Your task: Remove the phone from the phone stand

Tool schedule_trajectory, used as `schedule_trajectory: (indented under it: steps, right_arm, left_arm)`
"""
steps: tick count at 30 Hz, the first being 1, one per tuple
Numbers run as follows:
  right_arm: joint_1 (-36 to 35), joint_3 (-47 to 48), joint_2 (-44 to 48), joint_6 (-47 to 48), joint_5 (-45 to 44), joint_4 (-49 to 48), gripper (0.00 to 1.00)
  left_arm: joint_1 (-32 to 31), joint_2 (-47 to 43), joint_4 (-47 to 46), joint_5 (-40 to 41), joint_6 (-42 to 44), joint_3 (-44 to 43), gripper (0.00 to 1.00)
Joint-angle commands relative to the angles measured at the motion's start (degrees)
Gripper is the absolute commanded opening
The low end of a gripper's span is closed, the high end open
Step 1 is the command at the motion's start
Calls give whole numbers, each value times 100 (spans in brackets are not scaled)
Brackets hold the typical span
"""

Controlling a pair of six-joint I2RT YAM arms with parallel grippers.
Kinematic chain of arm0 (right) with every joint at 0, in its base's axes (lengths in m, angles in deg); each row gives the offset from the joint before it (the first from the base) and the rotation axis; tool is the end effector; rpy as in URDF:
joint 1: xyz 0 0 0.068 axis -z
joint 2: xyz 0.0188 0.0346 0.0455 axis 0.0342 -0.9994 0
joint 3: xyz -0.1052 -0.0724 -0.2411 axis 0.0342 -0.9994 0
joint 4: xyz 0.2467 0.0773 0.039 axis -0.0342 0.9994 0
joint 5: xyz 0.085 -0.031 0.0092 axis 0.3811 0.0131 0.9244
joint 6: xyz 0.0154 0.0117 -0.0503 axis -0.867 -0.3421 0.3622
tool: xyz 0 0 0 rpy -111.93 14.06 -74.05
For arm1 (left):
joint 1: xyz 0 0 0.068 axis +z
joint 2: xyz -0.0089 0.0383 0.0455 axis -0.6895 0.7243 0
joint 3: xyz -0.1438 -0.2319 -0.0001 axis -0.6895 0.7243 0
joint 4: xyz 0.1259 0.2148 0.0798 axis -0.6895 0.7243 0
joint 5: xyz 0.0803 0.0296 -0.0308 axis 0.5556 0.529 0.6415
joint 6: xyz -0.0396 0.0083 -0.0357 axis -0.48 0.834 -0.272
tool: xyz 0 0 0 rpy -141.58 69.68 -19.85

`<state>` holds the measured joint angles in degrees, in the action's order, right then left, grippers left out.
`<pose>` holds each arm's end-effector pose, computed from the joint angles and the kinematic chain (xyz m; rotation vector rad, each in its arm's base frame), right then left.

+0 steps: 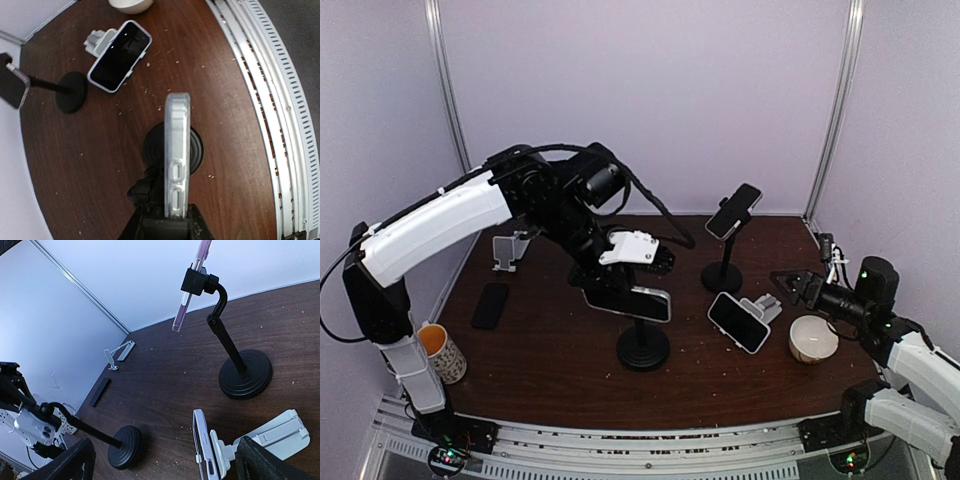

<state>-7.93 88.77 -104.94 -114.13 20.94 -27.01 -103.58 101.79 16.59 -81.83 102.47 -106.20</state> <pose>0.1582 0.0505 0.2273 -0.1683 1.8601 1.1178 0.1717 -0.3130 0.3736 2.1125 1.6380 -0.3979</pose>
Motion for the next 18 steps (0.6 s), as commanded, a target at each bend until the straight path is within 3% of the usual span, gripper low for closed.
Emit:
schedule_trajectory:
  steps: [1, 5, 12, 16, 18]
  right_arm:
    - [-61, -16, -137, -131, -32, -406, 100]
    - [-137, 60, -285, -56, -47, -396, 100]
    - [-573, 275, -536, 253, -247, -228, 99]
    - [-1011, 463, -865, 156, -549, -306, 92]
    - [-1235, 554, -1128, -85, -684, -508, 84]
  left_arm:
    - [332, -510, -718, 137, -304, 35, 0]
    - [636, -514, -1002, 438, -540, 288, 0]
    - [1132, -511, -1601, 261, -979, 761, 0]
    - [1305, -448, -1666, -69, -1114, 782, 0]
    - [1378, -400, -1769, -291, -1180, 849, 0]
